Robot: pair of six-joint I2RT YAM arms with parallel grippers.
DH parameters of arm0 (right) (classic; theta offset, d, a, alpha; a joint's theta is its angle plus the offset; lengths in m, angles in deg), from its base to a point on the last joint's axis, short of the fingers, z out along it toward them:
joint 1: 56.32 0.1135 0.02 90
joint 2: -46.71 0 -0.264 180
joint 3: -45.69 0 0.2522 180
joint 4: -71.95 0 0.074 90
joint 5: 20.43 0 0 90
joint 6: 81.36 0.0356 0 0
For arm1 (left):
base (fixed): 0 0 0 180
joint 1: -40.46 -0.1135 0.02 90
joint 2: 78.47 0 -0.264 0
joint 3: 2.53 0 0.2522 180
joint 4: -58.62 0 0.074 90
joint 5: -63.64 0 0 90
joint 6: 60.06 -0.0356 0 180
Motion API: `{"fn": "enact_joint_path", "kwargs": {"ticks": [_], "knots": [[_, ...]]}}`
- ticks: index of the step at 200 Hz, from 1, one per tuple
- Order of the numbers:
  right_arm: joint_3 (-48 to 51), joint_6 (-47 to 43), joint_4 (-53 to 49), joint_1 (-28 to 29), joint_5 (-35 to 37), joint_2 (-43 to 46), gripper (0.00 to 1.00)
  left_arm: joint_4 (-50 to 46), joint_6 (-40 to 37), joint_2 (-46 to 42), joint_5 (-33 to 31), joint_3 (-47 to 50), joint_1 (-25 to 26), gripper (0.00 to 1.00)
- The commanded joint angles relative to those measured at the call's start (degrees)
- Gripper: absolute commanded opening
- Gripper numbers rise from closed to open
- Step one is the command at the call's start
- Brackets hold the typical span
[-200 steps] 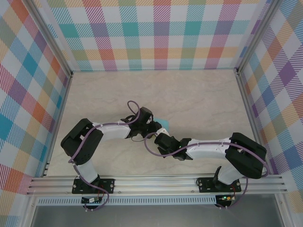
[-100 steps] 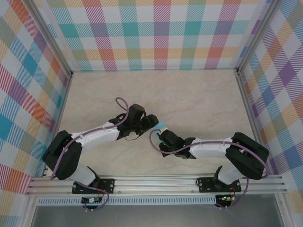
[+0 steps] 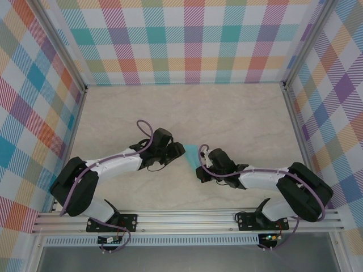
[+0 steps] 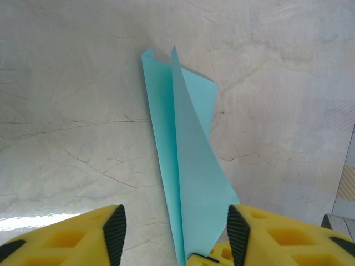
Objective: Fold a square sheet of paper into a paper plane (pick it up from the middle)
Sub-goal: Fold the wing for the fifth time at the center of the table.
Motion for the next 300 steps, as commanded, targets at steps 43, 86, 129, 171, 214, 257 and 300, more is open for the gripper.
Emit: {"fn": "enact_joint_path", "kwargs": {"ticks": [43, 86, 129, 171, 214, 257, 300], "knots": [[3.22, 8.23, 13.69, -5.99, -14.15, -4.07, 0.07, 6.72, 0.06, 1.54, 4.47, 1.31, -0.64, 0.40], [4.34, 11.44, 17.03, -8.99, -18.52, -6.49, 0.06, 14.17, -0.54, 6.39, 11.78, 0.88, -0.58, 0.38], [4.72, 13.20, 16.76, -11.17, -20.31, -6.92, 0.07, 20.36, -1.00, 10.46, 15.50, 0.14, -0.58, 0.37], [4.36, 13.64, 15.90, -12.39, -21.10, -8.40, 0.07, 25.18, -1.01, 13.51, 18.81, -0.59, -0.53, 0.38], [4.36, 13.94, 15.86, -12.58, -21.23, -9.39, 0.08, 26.92, -1.22, 15.06, 20.09, -0.81, -0.52, 0.39], [4.28, 14.08, 15.54, -12.98, -21.46, -9.49, 0.08, 28.57, -1.45, 17.69, 22.22, -2.03, -0.39, 0.40], [4.08, 13.73, 13.91, -13.18, -21.19, -8.75, 0.13, 27.51, -3.09, 19.90, 21.05, -2.90, -0.39, 0.40]]}}
